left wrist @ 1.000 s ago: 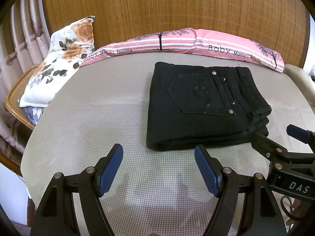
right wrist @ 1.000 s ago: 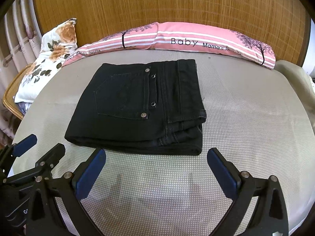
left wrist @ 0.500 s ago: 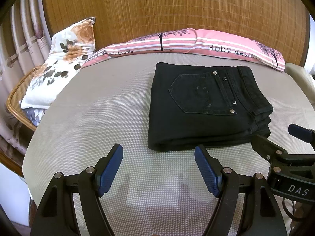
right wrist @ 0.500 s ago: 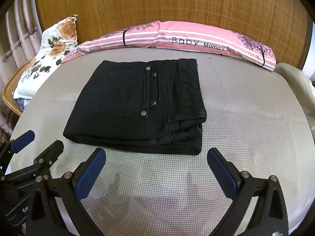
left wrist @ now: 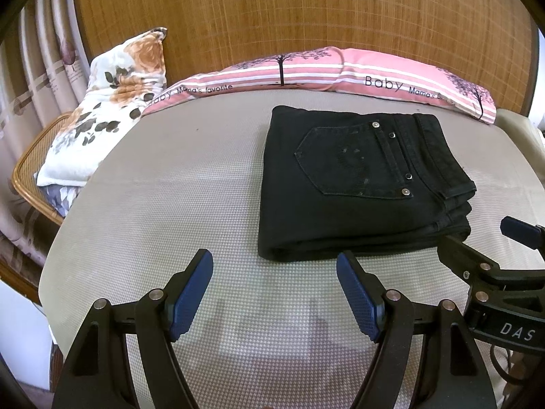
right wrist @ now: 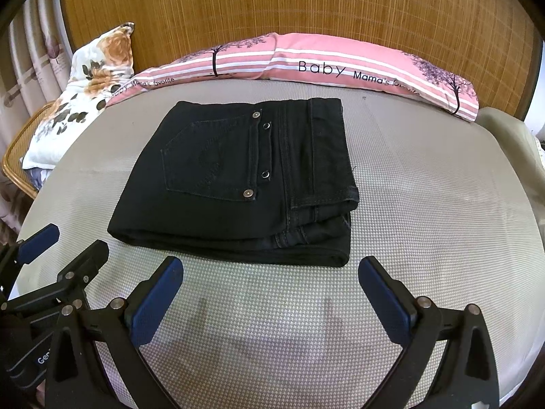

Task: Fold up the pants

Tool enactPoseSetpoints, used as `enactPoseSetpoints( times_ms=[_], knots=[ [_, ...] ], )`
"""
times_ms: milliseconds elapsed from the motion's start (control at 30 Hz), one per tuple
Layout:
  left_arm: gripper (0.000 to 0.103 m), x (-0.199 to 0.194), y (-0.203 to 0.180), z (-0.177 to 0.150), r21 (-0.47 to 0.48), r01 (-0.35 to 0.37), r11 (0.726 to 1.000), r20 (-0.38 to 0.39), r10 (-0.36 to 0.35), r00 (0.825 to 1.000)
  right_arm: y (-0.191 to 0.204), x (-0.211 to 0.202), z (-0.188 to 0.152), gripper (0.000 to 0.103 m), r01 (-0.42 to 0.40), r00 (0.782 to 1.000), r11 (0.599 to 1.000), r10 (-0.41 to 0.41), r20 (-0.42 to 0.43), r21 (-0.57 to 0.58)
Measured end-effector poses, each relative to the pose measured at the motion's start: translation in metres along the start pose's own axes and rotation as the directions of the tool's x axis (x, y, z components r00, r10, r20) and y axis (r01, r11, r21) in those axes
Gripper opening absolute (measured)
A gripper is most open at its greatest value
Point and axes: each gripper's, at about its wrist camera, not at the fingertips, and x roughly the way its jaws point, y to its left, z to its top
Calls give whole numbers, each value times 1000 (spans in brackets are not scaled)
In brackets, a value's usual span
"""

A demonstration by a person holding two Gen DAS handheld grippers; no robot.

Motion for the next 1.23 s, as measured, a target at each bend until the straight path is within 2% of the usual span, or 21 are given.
enactPoseSetpoints(
  times_ms=[1233],
  knots=[
    [75,5,2,0,-13,9,1000,-12,-10,1000,-5,9,1,102,-1,1000,1000,1,-27,3]
  ],
)
